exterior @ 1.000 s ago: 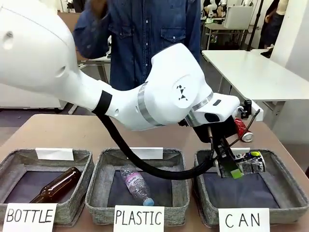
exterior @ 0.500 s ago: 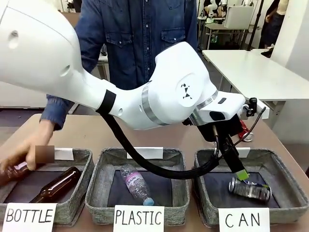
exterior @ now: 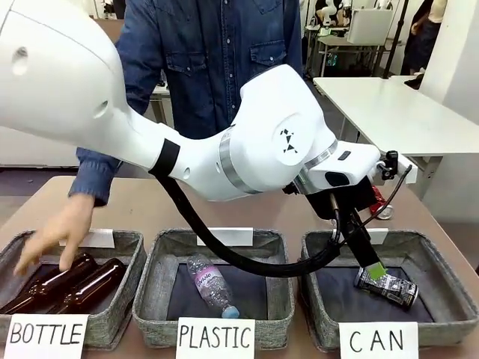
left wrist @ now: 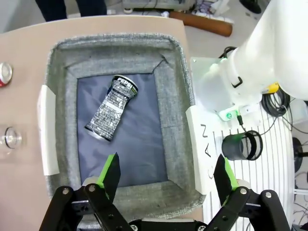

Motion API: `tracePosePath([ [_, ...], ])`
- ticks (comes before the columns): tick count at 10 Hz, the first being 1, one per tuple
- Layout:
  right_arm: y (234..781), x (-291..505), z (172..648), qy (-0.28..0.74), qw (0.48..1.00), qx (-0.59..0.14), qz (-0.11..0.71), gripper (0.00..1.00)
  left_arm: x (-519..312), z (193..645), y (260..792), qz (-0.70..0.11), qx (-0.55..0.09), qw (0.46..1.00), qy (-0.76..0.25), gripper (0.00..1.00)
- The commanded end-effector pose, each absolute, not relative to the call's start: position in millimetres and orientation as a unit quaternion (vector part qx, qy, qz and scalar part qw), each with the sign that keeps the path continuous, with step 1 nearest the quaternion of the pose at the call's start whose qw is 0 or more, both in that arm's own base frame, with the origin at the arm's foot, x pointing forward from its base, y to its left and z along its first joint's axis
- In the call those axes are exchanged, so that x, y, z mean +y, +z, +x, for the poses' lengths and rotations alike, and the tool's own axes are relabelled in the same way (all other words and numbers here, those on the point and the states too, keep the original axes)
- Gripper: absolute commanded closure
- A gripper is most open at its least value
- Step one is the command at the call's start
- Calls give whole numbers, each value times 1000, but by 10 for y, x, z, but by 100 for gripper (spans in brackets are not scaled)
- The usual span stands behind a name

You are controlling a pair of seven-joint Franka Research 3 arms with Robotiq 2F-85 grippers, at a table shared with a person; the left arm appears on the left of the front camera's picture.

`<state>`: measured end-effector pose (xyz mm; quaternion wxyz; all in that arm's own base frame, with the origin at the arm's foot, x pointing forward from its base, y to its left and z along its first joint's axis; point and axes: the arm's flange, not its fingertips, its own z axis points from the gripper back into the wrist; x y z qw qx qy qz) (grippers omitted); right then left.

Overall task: Sort the can waste into the basket.
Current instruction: Pick up the can waste from the table and place it in the right Fabric basket.

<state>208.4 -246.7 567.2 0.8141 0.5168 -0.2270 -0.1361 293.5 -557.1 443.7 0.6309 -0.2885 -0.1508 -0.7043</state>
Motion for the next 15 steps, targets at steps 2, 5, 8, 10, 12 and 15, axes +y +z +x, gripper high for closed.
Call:
tracePosePath([
  [2,5683,-2457,2114,-144,809,-233,520,0,-5381,2992,4655,-319,-146,647,-677,0],
  [5,5683,-2457,2114,-144,809,-233,520,0,-5060,3098,4788,-350,-105,664,-652,0],
  [8,5683,-2457,2114,-144,809,-233,520,0,-2965,3579,5481,-498,-82,696,-511,0],
  [10,5683,-2457,2114,-144,809,-233,520,0,-1798,3549,5717,-544,-136,713,-421,0],
  [12,5683,-2457,2114,-144,809,-233,520,0,-699,3506,5661,-623,-159,699,-313,0],
  [15,5683,-2457,2114,-144,809,-233,520,0,610,3229,4974,-717,-163,659,-159,0],
])
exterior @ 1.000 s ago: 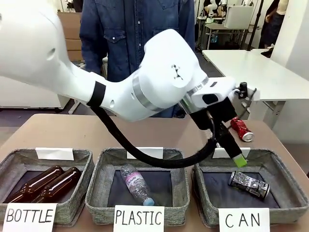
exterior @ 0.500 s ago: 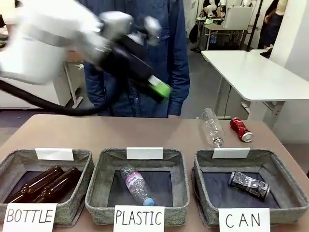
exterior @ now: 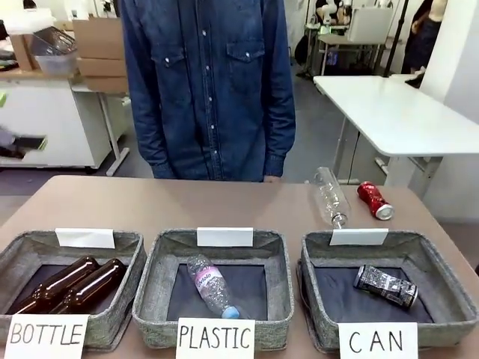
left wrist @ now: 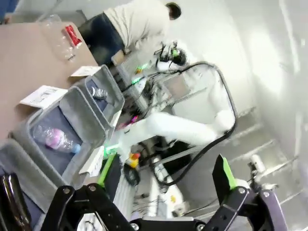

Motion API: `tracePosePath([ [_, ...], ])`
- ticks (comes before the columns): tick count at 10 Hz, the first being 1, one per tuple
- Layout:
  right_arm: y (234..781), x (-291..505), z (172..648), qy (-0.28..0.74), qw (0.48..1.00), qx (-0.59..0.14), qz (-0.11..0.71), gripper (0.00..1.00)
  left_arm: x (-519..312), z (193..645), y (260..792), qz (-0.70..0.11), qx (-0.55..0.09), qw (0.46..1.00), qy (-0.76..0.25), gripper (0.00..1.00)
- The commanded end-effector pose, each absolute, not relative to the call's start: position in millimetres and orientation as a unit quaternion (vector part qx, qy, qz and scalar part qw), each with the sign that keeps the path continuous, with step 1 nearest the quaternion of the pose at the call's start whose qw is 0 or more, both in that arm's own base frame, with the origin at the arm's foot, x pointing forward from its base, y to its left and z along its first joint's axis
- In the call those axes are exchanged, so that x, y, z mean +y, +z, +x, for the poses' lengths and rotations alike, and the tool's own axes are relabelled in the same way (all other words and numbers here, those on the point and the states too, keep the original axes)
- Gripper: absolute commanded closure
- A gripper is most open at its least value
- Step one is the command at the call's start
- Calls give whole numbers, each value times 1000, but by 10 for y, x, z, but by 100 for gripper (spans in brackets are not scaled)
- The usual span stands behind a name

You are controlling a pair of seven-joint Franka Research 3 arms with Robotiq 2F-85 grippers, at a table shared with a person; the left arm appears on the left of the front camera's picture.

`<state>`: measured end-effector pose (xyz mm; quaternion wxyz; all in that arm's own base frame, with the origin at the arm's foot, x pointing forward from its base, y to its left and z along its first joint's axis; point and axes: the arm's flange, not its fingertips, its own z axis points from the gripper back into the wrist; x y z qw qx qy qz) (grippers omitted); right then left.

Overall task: Sort the can waste into the basket.
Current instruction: Pick up the can waste from the table and place it in the right Fabric basket.

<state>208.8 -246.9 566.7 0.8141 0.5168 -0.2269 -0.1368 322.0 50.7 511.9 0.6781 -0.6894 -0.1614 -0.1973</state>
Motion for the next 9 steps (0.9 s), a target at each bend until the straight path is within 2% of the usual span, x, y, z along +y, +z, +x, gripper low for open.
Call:
tracePosePath([
  [1,5683,-2457,2114,-144,809,-233,520,0,92,3330,5403,-660,-160,690,-251,0],
  [2,5667,-2469,2088,-137,814,-227,517,0,92,3330,5403,-660,-160,690,-251,0],
  [3,5719,-2066,2339,-52,804,-187,563,0,92,3330,5403,-660,-160,690,-251,0],
  [5,5671,-1197,2690,35,792,-95,602,0,92,3330,5403,-660,-160,690,-251,0],
  [6,5606,-997,2817,7,805,-93,586,0,92,3330,5403,-660,-160,690,-251,0],
  [7,5691,-1523,2498,-9,803,-137,580,0,92,3330,5403,-660,-160,690,-251,0],
  [9,5691,-1523,2498,-9,803,-137,580,0,92,3330,5403,-660,-160,690,-251,0],
])
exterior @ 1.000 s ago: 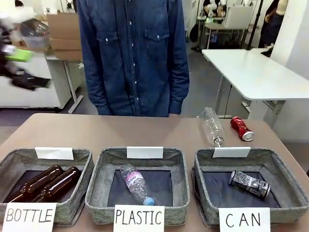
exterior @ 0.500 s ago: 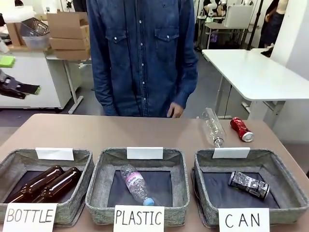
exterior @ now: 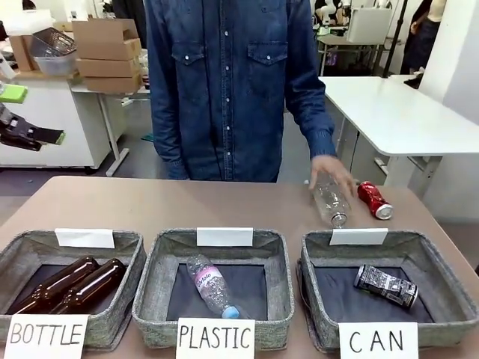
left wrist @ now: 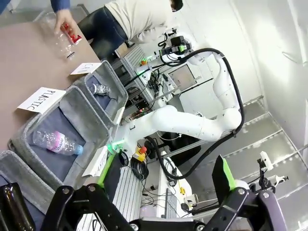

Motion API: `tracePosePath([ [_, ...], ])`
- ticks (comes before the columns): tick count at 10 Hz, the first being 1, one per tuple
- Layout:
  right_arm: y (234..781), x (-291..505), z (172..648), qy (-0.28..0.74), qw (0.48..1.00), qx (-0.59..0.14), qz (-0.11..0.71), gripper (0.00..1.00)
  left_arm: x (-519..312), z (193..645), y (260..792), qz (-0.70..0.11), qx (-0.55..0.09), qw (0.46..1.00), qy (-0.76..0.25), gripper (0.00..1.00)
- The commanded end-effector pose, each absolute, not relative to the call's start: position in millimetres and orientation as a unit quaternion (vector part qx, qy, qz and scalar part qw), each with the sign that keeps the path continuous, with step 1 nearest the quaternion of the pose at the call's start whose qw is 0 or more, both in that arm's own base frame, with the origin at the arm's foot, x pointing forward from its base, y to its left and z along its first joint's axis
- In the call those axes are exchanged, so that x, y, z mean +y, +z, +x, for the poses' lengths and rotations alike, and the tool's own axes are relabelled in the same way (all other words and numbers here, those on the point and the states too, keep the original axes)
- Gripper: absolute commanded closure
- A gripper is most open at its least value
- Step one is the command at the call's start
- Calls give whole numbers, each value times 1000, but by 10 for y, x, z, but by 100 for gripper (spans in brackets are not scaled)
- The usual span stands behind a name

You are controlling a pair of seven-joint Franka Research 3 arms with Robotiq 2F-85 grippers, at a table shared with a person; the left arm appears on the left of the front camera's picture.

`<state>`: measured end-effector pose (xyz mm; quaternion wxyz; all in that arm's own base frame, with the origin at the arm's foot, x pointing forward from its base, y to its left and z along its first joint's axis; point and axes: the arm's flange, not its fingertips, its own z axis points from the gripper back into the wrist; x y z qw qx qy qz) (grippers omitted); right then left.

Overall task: Sort the can waste into the basket.
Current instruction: Pick up the can waste from the table and place it in the right Fabric basket.

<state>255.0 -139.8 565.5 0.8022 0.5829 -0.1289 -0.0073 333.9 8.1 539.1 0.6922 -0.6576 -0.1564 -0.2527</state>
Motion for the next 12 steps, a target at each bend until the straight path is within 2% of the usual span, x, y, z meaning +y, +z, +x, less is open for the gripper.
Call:
tracePosePath([
  [1,5691,-1523,2498,-9,803,-137,580,0,92,3330,5403,-660,-160,690,-251,0],
  [7,5689,-1527,2487,-17,803,-139,579,0,92,3330,5403,-660,-160,690,-251,0],
  [8,5726,-1437,2616,13,901,-139,412,0,92,3330,5403,-660,-160,690,-251,0],
  [9,5693,-1421,2920,69,936,-143,314,0,92,3330,5403,-660,-160,690,-251,0],
  [10,5612,-1417,3172,88,968,-121,201,0,92,3330,5403,-660,-160,690,-251,0],
  [11,5547,-1355,3351,144,976,-97,132,0,92,3330,5403,-660,-160,690,-251,0],
  [12,5492,-1258,3411,199,973,-76,95,0,92,3330,5403,-660,-160,690,-251,0],
])
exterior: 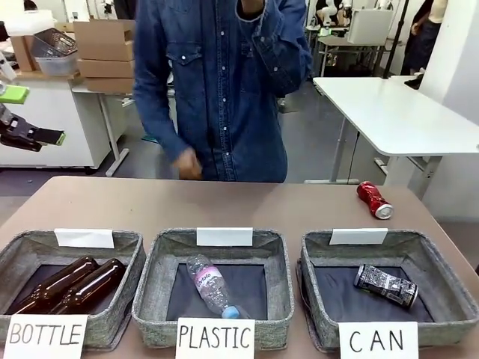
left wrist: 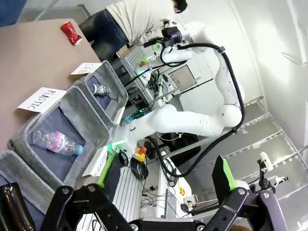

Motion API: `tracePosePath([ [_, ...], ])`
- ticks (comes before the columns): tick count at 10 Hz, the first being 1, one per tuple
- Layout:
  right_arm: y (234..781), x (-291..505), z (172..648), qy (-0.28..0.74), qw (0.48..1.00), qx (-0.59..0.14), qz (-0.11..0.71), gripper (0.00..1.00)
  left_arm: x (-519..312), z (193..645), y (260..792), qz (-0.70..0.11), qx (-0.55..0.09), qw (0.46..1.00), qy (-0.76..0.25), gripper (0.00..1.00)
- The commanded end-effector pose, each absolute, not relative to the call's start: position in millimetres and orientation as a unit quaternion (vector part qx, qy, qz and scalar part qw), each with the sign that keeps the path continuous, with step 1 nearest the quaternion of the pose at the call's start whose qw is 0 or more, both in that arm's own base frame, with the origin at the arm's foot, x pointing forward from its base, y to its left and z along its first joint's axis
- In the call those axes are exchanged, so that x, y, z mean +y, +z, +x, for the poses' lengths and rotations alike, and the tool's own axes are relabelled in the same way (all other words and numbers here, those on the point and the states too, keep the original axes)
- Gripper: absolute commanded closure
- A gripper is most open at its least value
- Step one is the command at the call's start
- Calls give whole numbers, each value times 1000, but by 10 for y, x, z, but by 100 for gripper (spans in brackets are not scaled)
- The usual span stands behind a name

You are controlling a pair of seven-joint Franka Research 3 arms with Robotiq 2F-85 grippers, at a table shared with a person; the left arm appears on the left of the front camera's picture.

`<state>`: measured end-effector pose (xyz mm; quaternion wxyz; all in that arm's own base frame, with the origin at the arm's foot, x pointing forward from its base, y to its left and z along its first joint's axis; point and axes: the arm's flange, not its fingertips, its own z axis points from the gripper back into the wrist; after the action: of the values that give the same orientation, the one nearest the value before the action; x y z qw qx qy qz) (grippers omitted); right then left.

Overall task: Sort the can waste into the basket.
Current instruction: Pick up the can waste from the table and place it in the right Fabric basket.

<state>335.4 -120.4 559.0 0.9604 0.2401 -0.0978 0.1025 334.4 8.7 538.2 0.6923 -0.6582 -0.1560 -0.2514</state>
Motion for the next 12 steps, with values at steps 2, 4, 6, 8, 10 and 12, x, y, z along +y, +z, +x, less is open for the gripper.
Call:
tracePosePath([
  [2,5553,-1072,3192,163,957,-178,162,0,92,3330,5403,-660,-160,690,-251,0],
  [4,5534,-1125,3485,147,971,-90,168,0,92,3330,5403,-660,-160,690,-251,0],
  [6,5439,-897,3900,162,968,-124,145,0,92,3330,5403,-660,-160,690,-251,0],
  [8,5227,-626,4658,133,967,-180,121,0,92,3330,5403,-660,-160,690,-251,0],
  [10,4878,-463,5210,92,979,-159,83,0,92,3330,5403,-660,-160,690,-251,0],
  [12,4397,-377,5602,61,989,-134,16,0,92,3330,5403,-660,-160,690,-251,0],
])
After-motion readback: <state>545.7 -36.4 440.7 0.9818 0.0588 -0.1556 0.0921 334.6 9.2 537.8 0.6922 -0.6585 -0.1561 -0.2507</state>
